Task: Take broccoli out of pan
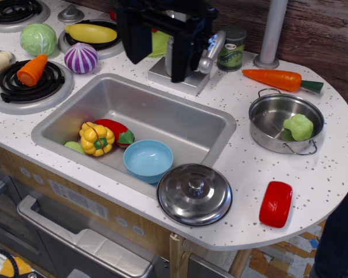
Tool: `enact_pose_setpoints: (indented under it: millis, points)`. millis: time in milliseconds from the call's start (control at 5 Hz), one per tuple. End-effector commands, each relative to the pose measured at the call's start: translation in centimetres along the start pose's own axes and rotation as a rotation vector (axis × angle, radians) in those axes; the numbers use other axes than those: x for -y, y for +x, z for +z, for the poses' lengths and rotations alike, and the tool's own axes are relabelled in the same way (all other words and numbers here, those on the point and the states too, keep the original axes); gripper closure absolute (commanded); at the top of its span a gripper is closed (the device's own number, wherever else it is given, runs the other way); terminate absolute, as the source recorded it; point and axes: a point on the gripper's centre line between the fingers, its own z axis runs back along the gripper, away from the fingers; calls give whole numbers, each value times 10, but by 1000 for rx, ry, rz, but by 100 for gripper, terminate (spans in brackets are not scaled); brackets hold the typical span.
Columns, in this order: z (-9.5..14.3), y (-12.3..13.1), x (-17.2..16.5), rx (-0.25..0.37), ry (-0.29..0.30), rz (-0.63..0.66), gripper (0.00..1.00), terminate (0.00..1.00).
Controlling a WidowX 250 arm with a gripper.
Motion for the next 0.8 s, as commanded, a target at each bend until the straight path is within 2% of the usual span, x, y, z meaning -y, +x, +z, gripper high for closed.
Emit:
enact_pose_setpoints:
  millis: [0,400,600]
  points:
    - [4,31,25,67,9,57,0,0]
    - [-21,108,71,114,37,111,0,0]
    - [-42,134,83,143,25,102,0,0]
